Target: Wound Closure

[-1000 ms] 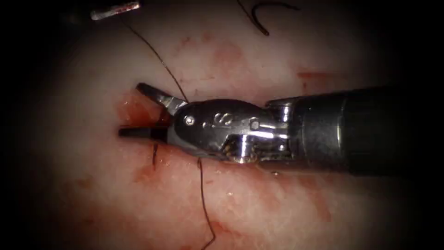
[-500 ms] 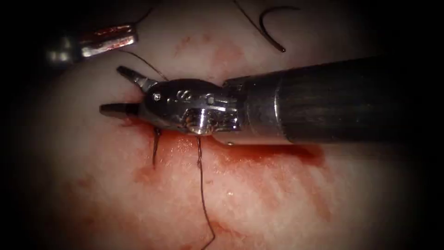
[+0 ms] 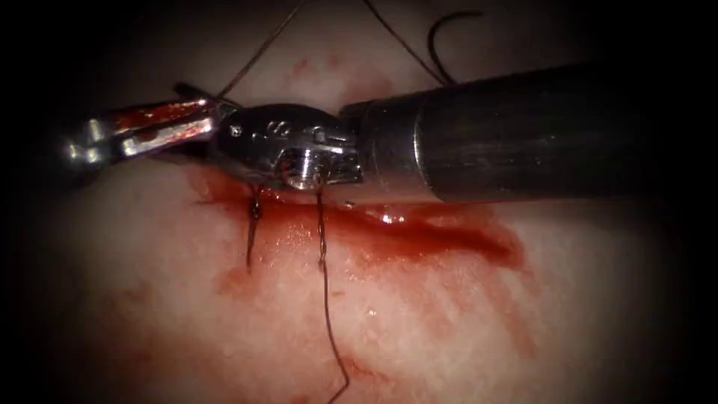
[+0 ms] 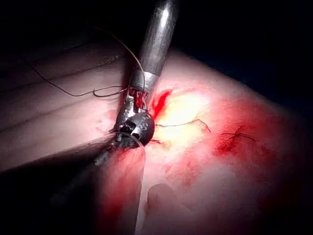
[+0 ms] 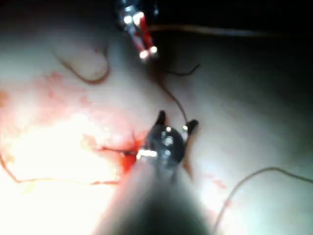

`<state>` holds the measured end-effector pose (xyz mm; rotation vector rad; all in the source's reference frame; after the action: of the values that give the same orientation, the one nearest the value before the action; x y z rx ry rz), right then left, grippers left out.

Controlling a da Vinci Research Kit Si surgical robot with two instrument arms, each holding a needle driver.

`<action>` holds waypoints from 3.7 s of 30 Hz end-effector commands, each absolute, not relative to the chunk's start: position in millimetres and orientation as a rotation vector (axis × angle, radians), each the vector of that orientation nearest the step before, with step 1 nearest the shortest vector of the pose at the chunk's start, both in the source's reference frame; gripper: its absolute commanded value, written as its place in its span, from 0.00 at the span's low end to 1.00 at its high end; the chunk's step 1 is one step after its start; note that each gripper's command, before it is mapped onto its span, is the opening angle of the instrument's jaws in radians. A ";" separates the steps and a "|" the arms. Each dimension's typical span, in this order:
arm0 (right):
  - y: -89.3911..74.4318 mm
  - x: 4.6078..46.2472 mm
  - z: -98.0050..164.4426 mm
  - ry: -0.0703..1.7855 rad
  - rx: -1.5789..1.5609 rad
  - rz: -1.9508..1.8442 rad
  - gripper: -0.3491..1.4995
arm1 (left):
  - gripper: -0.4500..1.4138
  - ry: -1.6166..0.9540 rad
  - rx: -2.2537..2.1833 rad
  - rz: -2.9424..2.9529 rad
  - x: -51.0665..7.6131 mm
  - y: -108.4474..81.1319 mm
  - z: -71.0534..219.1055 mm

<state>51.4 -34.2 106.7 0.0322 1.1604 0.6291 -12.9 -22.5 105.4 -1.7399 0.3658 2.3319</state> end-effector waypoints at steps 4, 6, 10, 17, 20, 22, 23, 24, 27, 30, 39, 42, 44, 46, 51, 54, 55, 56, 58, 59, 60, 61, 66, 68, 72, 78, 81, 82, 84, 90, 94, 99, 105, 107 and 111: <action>-33.0 50.1 106.2 1.209 -0.009 0.670 0.53 | 0.00 0.357 -1.742 2.325 -13.5 -23.4 106.3; -32.8 49.0 105.7 1.237 -0.006 0.705 0.52 | 0.00 0.356 -1.743 2.320 -13.4 -23.6 106.6; -32.4 46.8 104.4 1.288 -0.020 0.746 0.51 | 0.00 0.358 -1.749 2.303 -13.3 -23.7 107.3; -32.6 44.2 102.2 1.359 -0.026 0.780 0.44 | 0.00 0.336 -1.742 2.273 -13.2 -24.4 109.1; -32.5 44.2 101.9 1.368 -0.027 0.792 0.44 | 0.00 0.339 -1.744 2.259 -13.6 -25.0 109.5; -32.5 44.3 101.9 1.379 -0.027 0.801 0.44 | 0.00 0.330 -1.749 2.249 -14.0 -25.5 109.5; -32.5 44.3 101.9 1.382 -0.028 0.802 0.44 | 0.00 0.333 -1.758 2.243 -14.2 -25.7 109.5; -32.5 44.3 101.8 1.385 -0.028 0.803 0.44 | 0.00 0.325 -1.763 2.239 -14.4 -25.9 109.5; -32.5 44.3 101.8 1.386 -0.026 0.801 0.44 | 0.00 0.316 -1.785 2.218 -15.2 -26.5 109.5; -32.4 44.5 101.8 1.387 -0.025 0.800 0.44 | 0.00 0.311 -1.798 2.207 -15.9 -26.9 109.4; -32.8 43.8 101.2 1.443 0.028 0.780 0.43 | 0.00 0.308 -1.822 2.174 -16.1 -27.3 110.0; -33.4 43.3 100.8 1.508 0.070 0.753 0.41 | 0.00 0.305 -1.828 2.156 -15.7 -27.1 110.6; -33.7 43.1 100.5 1.571 0.107 0.737 0.39 | 0.00 0.298 -1.831 2.143 -15.5 -27.0 111.0; -33.9 43.1 100.3 1.629 0.145 0.712 0.36 | 0.00 0.294 -1.834 2.128 -15.4 -26.9 111.4; -34.4 43.6 99.0 1.731 0.225 0.652 0.31 | 0.00 0.270 -1.837 2.098 -15.3 -26.9 112.6; -33.9 44.0 98.0 1.747 0.256 0.670 0.31 | 0.00 0.260 -1.837 2.084 -15.2 -27.0 113.2; -33.9 44.0 98.0 1.747 0.256 0.670 0.31 | 0.00 0.260 -1.837 2.084 -15.2 -27.0 113.2; -33.8 44.0 97.8 1.752 0.251 0.673 0.31 | 0.00 0.255 -1.835 2.081 -15.2 -27.1 113.2; -33.5 44.0 97.5 1.756 0.250 0.673 0.33 | 0.00 0.255 -1.836 2.072 -15.3 -27.1 113.3; -33.5 43.9 97.5 1.759 0.250 0.674 0.34 | 0.00 0.251 -1.836 2.065 -15.3 -27.1 113.3; -33.5 43.8 97.4 1.762 0.250 0.674 0.34 | 0.00 0.248 -1.838 2.055 -15.3 -27.0 113.3; -33.5 43.6 97.4 1.763 0.252 0.674 0.34 | 0.00 0.249 -1.841 2.052 -15.2 -27.0 113.4; -33.6 43.0 97.4 1.764 0.257 0.669 0.27 | 0.00 0.236 -1.851 2.035 -14.6 -26.5 113.8; -33.9 42.8 97.4 1.777 0.267 0.635 0.00 | 0.00 0.232 -1.852 2.026 -14.3 -26.3 114.0; -34.1 42.4 97.4 1.788 0.308 0.587 0.00 | 0.00 0.232 -1.859 2.010 -13.9 -26.0 114.3; -34.9 42.4 97.5 1.796 0.339 0.530 0.00 | 0.00 0.227 -1.855 2.006 -13.8 -25.6 114.6; -35.2 42.6 97.2 1.794 0.352 0.514 0.00 | 0.00 0.224 -1.859 1.992 -13.8 -25.3 114.6; -35.3 42.6 97.1 1.794 0.352 0.505 0.00 | 0.00 0.222 -1.859 1.991 -13.7 -25.1 114.5; -35.5 42.6 97.0 1.792 0.356 0.495 0.00 | 0.00 0.223 -1.859 1.983 -13.6 -24.8 114.3; -35.5 42.6 96.9 1.787 0.344 0.479 0.00 | 0.00 0.228 -1.853 1.983 -13.7 -24.6 114.4; -35.5 42.7 96.7 1.782 0.376 0.432 0.00 | 0.00 0.217 -1.857 1.972 -14.3 -25.0 115.1; -35.9 43.2 96.5 1.766 0.492 0.293 0.42 | 0.00 0.181 -1.868 1.980 -15.1 -25.5 115.6; -36.5 43.9 95.9 1.738 0.619 0.116 0.56 | 0.00 0.147 -1.876 1.997 -15.7 -26.0 116.2; -36.7 44.0 95.7 1.735 0.659 0.061 0.55 | 0.00 0.143 -1.876 2.004 -15.7 -26.0 116.4; -36.8 43.8 95.6 1.691 0.756 -0.088 0.55 | 0.00 0.139 -1.880 2.008 -15.5 -25.8 117.1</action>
<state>43.1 -37.1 95.3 0.7684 1.6794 -0.1028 -14.9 -25.5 116.6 -1.8783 0.1349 2.0094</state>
